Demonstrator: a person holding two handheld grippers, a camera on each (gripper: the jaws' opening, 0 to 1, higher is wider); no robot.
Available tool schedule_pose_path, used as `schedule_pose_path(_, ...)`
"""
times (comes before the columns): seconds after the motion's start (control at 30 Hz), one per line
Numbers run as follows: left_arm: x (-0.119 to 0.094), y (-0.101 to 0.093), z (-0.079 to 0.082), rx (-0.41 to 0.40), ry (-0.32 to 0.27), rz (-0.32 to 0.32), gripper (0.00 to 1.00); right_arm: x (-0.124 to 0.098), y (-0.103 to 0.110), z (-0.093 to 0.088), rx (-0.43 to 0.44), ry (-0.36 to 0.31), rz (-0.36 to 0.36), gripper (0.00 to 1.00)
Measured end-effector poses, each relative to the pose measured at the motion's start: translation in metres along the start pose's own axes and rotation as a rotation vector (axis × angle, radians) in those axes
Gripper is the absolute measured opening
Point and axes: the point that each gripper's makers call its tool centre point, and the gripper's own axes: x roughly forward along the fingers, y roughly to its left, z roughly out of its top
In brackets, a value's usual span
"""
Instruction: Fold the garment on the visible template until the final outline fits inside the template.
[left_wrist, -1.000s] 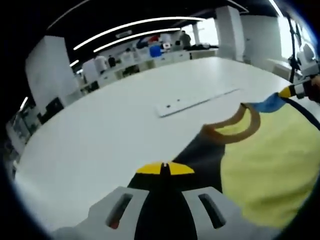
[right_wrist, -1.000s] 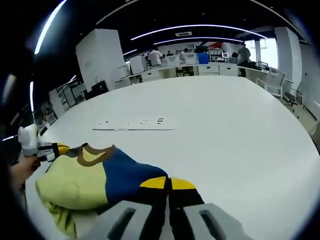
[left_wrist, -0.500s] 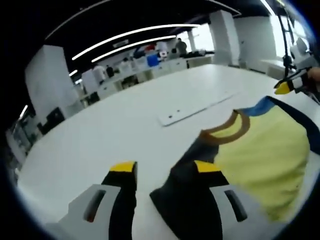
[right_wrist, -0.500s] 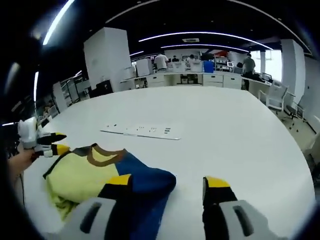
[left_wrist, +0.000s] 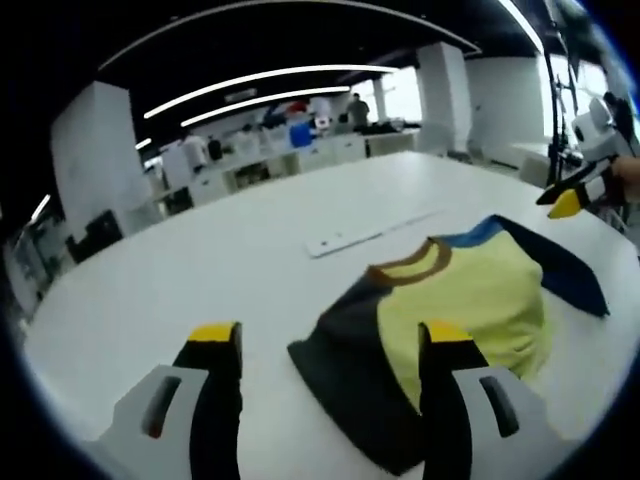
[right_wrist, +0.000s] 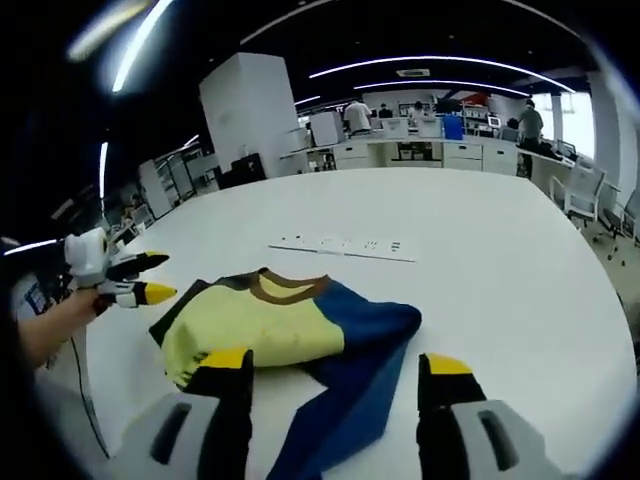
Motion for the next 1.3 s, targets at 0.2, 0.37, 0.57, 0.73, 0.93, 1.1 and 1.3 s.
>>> schedule_pose_path(0.2, -0.020, -0.005, -0.015, 0.038, 0.015, -0.015, 0.73, -0.018, 0.008, -0.013, -0.012, 0.003, 0.002, 0.67)
schedule_pose_path(0.37, -0.034, -0.006, -0.031, -0.011, 0.024, -0.008, 0.73, -0.032, 0.011, -0.027, 0.008, -0.008, -0.006, 0.67)
schedule_pose_path(0.57, -0.042, -0.012, -0.050, -0.034, 0.046, -0.009, 0.69, -0.038, 0.016, -0.045, 0.030, -0.014, 0.000, 0.65)
schedule_pose_path(0.73, -0.045, -0.019, -0.067, -0.059, 0.072, -0.008, 0.65, -0.040, 0.017, -0.062, 0.029, -0.017, -0.021, 0.61)
schedule_pose_path(0.93, -0.046, -0.020, -0.085, -0.061, 0.099, -0.004, 0.59, -0.041, 0.018, -0.073, 0.068, -0.039, -0.034, 0.57)
schedule_pose_path(1.1, -0.042, -0.015, -0.093, -0.040, 0.112, 0.007, 0.52, -0.037, 0.024, -0.088, 0.075, -0.023, -0.031, 0.53)
schedule_pose_path(1.3, -0.038, -0.016, -0.086, -0.131, 0.064, 0.004, 0.41, -0.031, 0.024, -0.107, 0.075, 0.023, -0.034, 0.44)
